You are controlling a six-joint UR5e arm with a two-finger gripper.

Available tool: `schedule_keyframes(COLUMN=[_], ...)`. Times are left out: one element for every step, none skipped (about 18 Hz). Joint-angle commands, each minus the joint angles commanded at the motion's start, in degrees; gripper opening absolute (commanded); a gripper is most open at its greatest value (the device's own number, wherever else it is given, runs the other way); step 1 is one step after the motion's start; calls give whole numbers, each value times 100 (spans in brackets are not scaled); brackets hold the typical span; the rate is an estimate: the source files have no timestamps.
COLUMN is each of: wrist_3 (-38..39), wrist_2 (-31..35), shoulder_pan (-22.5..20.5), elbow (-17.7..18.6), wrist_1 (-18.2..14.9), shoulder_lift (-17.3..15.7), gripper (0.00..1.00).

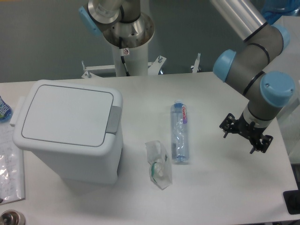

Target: Open the trash can

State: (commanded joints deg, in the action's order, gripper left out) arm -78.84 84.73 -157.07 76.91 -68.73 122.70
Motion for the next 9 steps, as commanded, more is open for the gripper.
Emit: schedule_keyframes(wrist_3=[0, 35, 166, 367, 595, 815, 1000, 1185, 1352], wrist_2=[-87, -219, -359, -509, -632, -694, -703, -730, -808], shoulder_pan=[27, 36, 36, 53, 114, 202, 298, 378, 457], elbow=[0, 0, -9, -18, -26, -27, -27, -53, -88], wrist_1=[-27, -88, -149, -176, -176, -176, -176, -168, -176], shoulder_lift=[-35, -88, -158, -184, -193, -202, -211, -246, -272], gripper=[100, 100, 100, 100, 100, 100, 100, 100, 100])
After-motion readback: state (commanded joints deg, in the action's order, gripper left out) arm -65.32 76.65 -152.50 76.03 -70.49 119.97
